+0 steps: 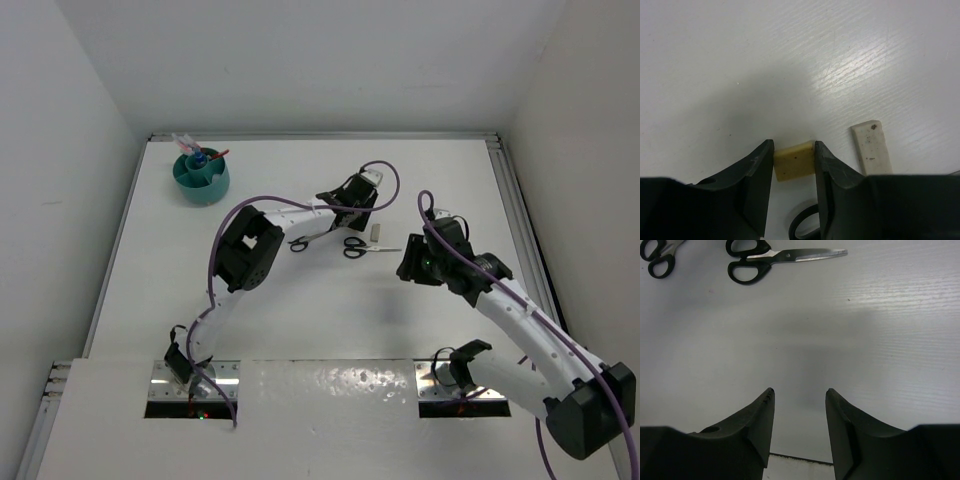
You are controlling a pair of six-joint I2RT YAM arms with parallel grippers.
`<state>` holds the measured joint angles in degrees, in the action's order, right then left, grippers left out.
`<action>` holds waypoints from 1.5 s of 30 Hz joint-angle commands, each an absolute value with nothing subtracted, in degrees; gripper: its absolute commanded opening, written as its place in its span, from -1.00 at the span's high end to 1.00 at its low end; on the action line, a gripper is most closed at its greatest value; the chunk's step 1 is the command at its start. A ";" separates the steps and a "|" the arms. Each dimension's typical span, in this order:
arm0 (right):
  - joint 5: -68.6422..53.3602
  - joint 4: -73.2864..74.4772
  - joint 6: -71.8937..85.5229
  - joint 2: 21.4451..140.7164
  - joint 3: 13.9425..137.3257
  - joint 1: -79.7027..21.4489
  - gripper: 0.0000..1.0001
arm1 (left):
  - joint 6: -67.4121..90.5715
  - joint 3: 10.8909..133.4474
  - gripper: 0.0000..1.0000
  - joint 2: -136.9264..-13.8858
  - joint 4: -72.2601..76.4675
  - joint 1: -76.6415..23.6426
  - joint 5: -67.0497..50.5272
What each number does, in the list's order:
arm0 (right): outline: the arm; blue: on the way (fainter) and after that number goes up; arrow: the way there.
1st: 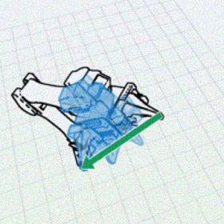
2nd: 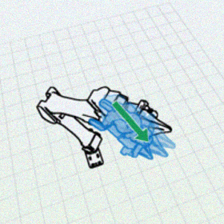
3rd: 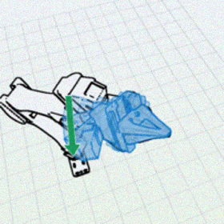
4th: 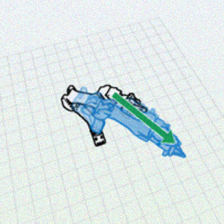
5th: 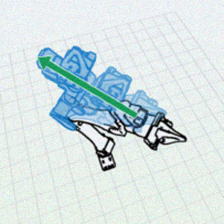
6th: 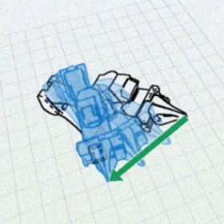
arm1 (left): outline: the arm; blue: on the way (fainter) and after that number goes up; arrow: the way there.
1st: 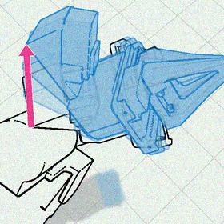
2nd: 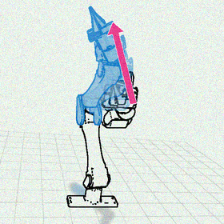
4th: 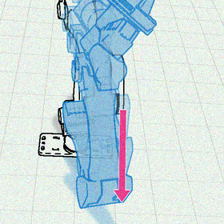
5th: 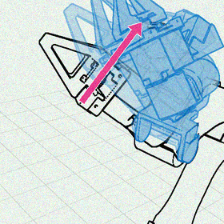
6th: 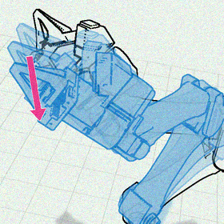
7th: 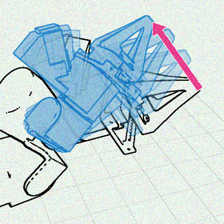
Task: Sort the stationery into containers
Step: Pick up the stationery from the center of the board, then place the stationery in the storage box.
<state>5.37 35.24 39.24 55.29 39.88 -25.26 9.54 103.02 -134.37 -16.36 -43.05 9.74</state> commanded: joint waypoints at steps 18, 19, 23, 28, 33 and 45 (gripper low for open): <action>5.37 31.20 38.93 54.14 41.84 -24.96 0.15 | 2.91 110.83 1.00 -119.37 -24.08 -33.76 -2.61; 5.19 30.59 38.85 54.66 41.92 -25.05 0.15 | 2.38 110.92 1.00 -116.31 -25.74 -30.97 -3.51; 4.31 29.18 38.76 56.24 41.92 -25.22 0.15 | 0.36 108.82 1.00 -107.96 -30.14 -20.24 -7.64; 3.08 26.64 38.58 58.97 42.36 -25.58 0.15 | -2.46 104.86 1.00 -98.99 -34.01 -1.64 -10.10; 1.41 26.01 37.80 64.15 45.08 -26.19 0.16 | -0.62 99.59 1.00 -97.38 -29.73 13.34 -15.63; 3.08 28.74 37.44 68.82 50.01 -27.86 0.15 | 3.25 99.84 1.00 -113.28 -21.63 21.54 -23.02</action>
<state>2.37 28.88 37.47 69.10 48.36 -27.55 1.67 97.49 -112.16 -25.74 21.85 -19.42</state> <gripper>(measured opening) 0.425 0.326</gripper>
